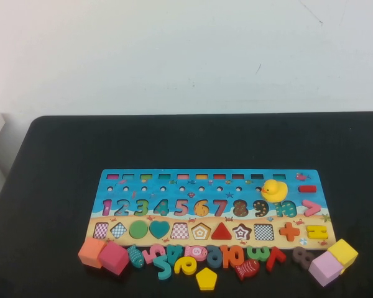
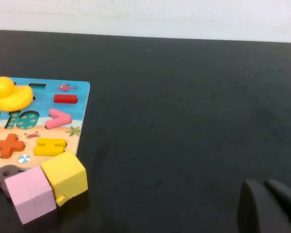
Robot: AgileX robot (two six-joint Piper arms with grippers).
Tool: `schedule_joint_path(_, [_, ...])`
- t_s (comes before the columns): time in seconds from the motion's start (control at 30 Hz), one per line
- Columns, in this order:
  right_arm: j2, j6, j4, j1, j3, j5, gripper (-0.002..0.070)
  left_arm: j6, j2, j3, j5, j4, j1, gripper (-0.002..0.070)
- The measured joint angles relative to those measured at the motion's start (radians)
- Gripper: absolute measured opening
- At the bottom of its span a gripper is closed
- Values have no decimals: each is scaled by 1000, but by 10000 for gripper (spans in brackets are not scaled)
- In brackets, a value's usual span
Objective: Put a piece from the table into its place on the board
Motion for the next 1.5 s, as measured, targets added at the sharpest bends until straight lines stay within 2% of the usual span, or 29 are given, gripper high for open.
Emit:
schedule_joint_path(0.2, [0, 0, 0, 0, 0, 0, 19, 356, 223, -197, 263, 51, 0, -1])
schedule_joint_path(0.23, [0, 0, 0, 0, 0, 0, 19, 506, 315, -287, 349, 60, 0, -1])
schedule_joint_path(0.33, [0, 0, 0, 0, 0, 0, 19, 643, 457, -429, 462, 80, 0, -1])
schedule_joint_path(0.53, [0, 0, 0, 0, 0, 0, 19, 743, 739, -623, 531, 113, 0, -1])
schedule_joint_path(0.7, [0, 0, 0, 0, 0, 0, 19, 818, 920, -699, 577, 120, -2, -1])
schedule_joint_path(0.77, [0, 0, 0, 0, 0, 0, 19, 830, 976, -716, 592, 141, -27, -1])
schedule_joint_path(0.83, [0, 0, 0, 0, 0, 0, 19, 830, 1013, -730, 592, 179, -75, -1])
schedule_joint_path(0.93, [0, 0, 0, 0, 0, 0, 19, 778, 1058, -746, 561, 265, -204, -1])
schedule_joint_path(1.17, [0, 0, 0, 0, 0, 0, 19, 470, 1204, -802, 464, 580, -546, -1])
schedule_joint_path(1.23, [0, 0, 0, 0, 0, 0, 19, 383, 1262, -831, 464, 661, -620, -1])
schedule_joint_path(1.37, [0, 0, 0, 0, 0, 0, 19, 268, 1397, -901, 474, 778, -736, -1])
schedule_joint_path(1.5, [0, 0, 0, 0, 0, 0, 19, 230, 1532, -984, 505, 806, -800, -1])
